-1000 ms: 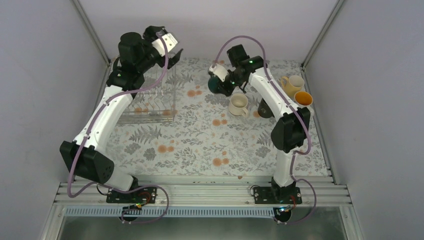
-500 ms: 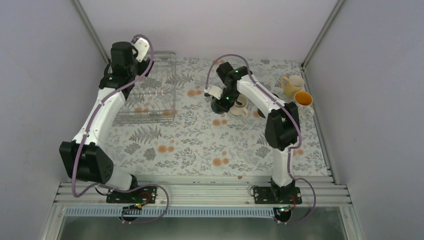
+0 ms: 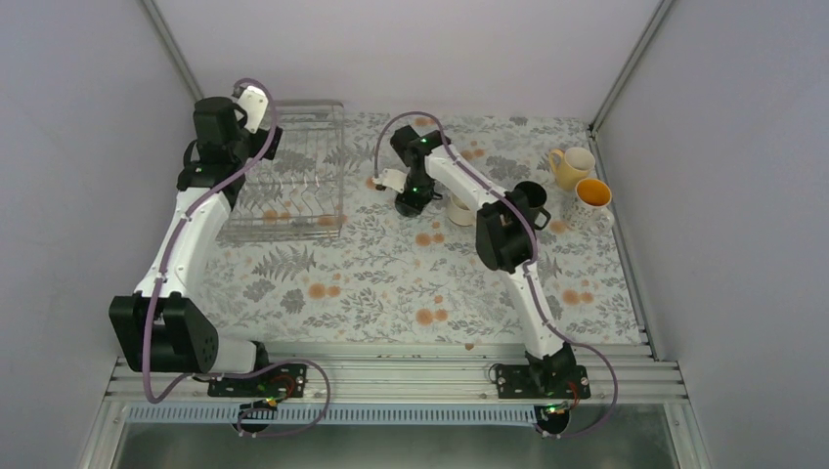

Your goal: Unload the cups from the dish rack

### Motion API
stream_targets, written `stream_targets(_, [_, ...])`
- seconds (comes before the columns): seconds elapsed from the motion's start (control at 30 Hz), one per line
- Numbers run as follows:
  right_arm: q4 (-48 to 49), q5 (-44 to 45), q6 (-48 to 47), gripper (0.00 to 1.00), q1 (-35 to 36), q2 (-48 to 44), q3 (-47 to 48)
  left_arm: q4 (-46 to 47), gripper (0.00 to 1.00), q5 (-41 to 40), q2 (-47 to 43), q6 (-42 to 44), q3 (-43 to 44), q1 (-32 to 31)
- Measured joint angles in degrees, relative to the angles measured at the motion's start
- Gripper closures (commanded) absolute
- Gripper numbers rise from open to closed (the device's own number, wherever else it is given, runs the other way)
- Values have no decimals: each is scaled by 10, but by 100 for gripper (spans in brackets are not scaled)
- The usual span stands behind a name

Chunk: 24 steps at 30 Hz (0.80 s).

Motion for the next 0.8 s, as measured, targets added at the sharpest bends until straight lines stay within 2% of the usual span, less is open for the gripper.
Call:
stream_targets(0.17, [-13,13,-7,96,10,9,23,1,0,41,-2,-24,-12,26])
stream_targets(0.2, [-14,13,-7,90,10,11,25,1,0,49,-3,-28,-15,31])
stream_targets(0.27, [-17,14,-9,73,10,13,25,3,0,61,-8,-33,-23,37])
stream_targets(0.37, [-17,12,-17,37,10,14,27,5,0,74,-16,-40,-33,43])
stream_targets(0.47, [-16,8,-19,21,11,14,30,5,0,84,-17,-42,-35,44])
stream_targets(0.53, [-12,3,-20,4,13,10,27,7,0,90,-21,-42,-39,46])
stream_targets(0.57, [-7,0,-22,0,14,5,22,9,0,91,-23,-43,-43,47])
stream_targets(0.67, [15,-8,-24,0,19,-32,-12,15,0,97,-28,-45,-55,57])
stream_targets(0.8, [76,-28,-21,0,21,-152,-96,21,0,122,-51,-56,-93,89])
